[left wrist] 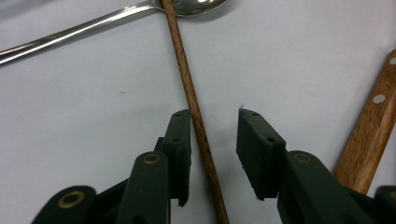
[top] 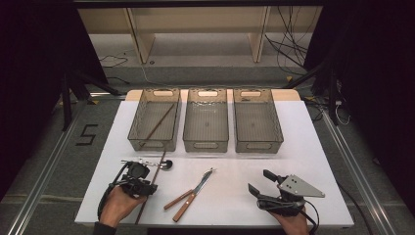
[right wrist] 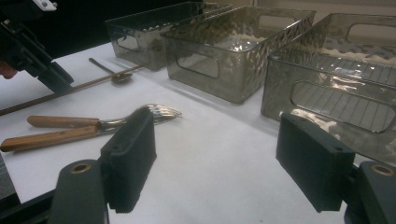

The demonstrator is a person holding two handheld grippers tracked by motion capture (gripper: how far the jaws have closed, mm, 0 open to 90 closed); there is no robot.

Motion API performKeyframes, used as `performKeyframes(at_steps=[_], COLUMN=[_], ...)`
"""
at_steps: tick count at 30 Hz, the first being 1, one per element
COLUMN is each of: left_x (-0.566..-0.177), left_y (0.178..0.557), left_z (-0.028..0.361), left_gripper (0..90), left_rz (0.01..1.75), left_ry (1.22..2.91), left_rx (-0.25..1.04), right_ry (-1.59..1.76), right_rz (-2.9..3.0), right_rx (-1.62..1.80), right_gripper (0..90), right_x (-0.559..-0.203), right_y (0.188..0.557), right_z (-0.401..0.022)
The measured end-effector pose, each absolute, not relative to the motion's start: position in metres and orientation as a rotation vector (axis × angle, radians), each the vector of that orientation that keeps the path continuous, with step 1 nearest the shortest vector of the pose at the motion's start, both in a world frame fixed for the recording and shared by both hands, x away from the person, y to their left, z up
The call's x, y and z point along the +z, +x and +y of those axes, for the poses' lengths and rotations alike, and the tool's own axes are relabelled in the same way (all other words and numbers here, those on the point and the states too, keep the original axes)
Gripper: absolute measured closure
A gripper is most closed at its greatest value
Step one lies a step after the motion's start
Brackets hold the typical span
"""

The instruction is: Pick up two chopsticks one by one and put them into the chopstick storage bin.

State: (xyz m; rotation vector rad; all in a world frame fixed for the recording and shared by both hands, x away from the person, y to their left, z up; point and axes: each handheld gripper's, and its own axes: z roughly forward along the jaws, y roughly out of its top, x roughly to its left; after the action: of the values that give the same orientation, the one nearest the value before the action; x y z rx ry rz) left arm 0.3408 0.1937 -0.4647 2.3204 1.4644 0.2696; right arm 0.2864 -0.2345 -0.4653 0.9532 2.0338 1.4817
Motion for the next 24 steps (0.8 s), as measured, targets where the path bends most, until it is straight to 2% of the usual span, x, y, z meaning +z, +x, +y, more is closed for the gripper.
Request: performKeyframes(at_steps=[15, 24], left_x=[-0.4712, -0.4711], left_y=[0.3402, 0.3407], left_z=[0.1924, 0.1952], left_gripper=[78.2, 81.1], left_rz=[1.471, 1.481], left_ry=[2.335, 2.316], left_rx=[0.306, 0.290], right_ry=[0.945, 0.945], right_rz=[2.040, 2.041], right_rx=[1.478, 1.472], right_gripper=[28.9, 29.0], right_x=[-0.4653, -0.4655], right_y=[0.2858, 0.2856], right_z=[-0.2338, -0.2338])
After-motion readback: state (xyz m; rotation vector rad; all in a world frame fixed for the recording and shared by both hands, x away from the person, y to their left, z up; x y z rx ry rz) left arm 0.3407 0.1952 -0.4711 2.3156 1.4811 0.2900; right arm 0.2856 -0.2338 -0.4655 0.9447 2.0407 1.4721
